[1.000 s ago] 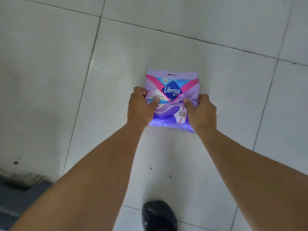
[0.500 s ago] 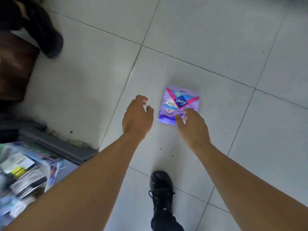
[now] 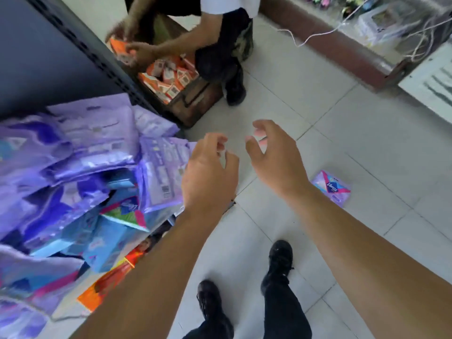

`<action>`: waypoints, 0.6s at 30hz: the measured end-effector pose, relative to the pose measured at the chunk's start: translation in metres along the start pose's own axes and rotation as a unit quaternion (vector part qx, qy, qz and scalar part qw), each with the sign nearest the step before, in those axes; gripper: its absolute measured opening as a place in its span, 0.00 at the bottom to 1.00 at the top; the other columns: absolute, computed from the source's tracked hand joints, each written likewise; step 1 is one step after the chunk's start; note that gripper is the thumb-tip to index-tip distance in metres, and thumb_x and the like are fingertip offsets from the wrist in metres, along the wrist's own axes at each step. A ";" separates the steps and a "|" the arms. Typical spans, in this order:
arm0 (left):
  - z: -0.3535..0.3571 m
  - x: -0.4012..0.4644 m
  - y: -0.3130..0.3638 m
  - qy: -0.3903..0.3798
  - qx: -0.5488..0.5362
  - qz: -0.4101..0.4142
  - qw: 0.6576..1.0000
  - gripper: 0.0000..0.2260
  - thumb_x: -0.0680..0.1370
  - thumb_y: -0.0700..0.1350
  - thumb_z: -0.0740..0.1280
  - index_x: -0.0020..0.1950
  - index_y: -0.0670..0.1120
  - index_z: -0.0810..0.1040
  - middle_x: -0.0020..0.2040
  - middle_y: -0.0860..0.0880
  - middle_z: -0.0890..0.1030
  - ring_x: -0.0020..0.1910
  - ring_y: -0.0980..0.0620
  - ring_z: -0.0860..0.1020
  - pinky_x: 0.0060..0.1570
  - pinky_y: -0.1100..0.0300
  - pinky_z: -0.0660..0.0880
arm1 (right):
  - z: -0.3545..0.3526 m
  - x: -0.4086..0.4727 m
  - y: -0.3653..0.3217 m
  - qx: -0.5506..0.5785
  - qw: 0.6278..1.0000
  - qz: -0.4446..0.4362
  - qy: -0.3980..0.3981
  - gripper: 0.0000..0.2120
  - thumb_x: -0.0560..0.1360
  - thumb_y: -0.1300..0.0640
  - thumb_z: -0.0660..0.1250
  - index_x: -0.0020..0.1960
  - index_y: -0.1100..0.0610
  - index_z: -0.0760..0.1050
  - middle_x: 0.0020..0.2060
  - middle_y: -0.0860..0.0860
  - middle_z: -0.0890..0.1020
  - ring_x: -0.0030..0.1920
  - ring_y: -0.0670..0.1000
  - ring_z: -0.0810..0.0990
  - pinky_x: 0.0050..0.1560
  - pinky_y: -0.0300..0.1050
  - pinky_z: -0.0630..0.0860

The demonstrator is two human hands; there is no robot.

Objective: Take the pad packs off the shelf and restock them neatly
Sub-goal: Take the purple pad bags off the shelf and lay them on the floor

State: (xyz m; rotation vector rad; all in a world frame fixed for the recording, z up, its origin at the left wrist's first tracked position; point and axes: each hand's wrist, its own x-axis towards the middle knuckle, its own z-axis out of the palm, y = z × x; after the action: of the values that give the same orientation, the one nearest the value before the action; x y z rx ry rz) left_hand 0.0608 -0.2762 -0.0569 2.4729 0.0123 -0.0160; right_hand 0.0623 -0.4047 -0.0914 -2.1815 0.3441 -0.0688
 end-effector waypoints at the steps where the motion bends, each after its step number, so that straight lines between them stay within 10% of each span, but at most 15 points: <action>1: -0.021 -0.008 -0.009 0.010 -0.010 -0.002 1.000 0.11 0.75 0.45 0.64 0.58 0.52 0.75 0.53 0.55 0.80 0.50 0.53 0.77 0.50 0.59 0.71 | 0.009 -0.008 -0.017 0.006 1.000 0.006 -0.022 0.18 0.78 0.48 0.63 0.66 0.53 0.70 0.56 0.48 0.78 0.49 0.49 0.79 0.51 0.44 0.73; 7: -0.095 -0.036 -0.086 0.082 -0.022 -0.060 0.995 0.15 0.76 0.45 0.67 0.63 0.48 0.74 0.58 0.51 0.75 0.59 0.49 0.71 0.53 0.61 0.66 | 0.074 -0.042 -0.065 0.099 0.969 0.163 -0.156 0.33 0.76 0.37 0.63 0.74 0.52 0.61 0.67 0.52 0.71 0.66 0.50 0.71 0.56 0.39 0.64; 11: -0.094 -0.028 -0.113 0.000 -0.026 -0.196 0.980 0.28 0.76 0.54 0.67 0.72 0.46 0.64 0.68 0.45 0.70 0.66 0.43 0.68 0.64 0.50 0.66 | 0.120 -0.055 -0.070 0.066 0.978 0.124 -0.155 0.29 0.72 0.30 0.60 0.65 0.48 0.69 0.58 0.47 0.73 0.58 0.49 0.74 0.61 0.48 0.71; 14: -0.081 -0.019 -0.118 -0.064 -0.069 -0.283 0.955 0.28 0.77 0.55 0.67 0.71 0.43 0.64 0.66 0.42 0.74 0.64 0.42 0.71 0.56 0.55 0.67 | 0.140 -0.060 -0.069 0.047 0.977 0.105 -0.181 0.10 0.76 0.40 0.57 0.53 0.41 0.72 0.54 0.51 0.74 0.55 0.52 0.74 0.59 0.48 0.71; 18: -0.075 -0.011 -0.117 -0.032 -0.123 -0.282 0.951 0.16 0.74 0.49 0.69 0.59 0.44 0.75 0.50 0.47 0.80 0.52 0.43 0.78 0.44 0.60 0.68 | 0.124 -0.061 -0.069 0.090 0.974 0.130 -0.163 0.18 0.82 0.50 0.51 0.63 0.52 0.74 0.60 0.50 0.77 0.61 0.53 0.74 0.58 0.44 0.70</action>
State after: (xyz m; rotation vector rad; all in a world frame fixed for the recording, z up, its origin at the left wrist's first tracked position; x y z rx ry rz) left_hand 0.0489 -0.1382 -0.0701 2.1396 0.6518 -0.3204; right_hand 0.0408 -0.2527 -0.1049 -1.9119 0.4140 0.3849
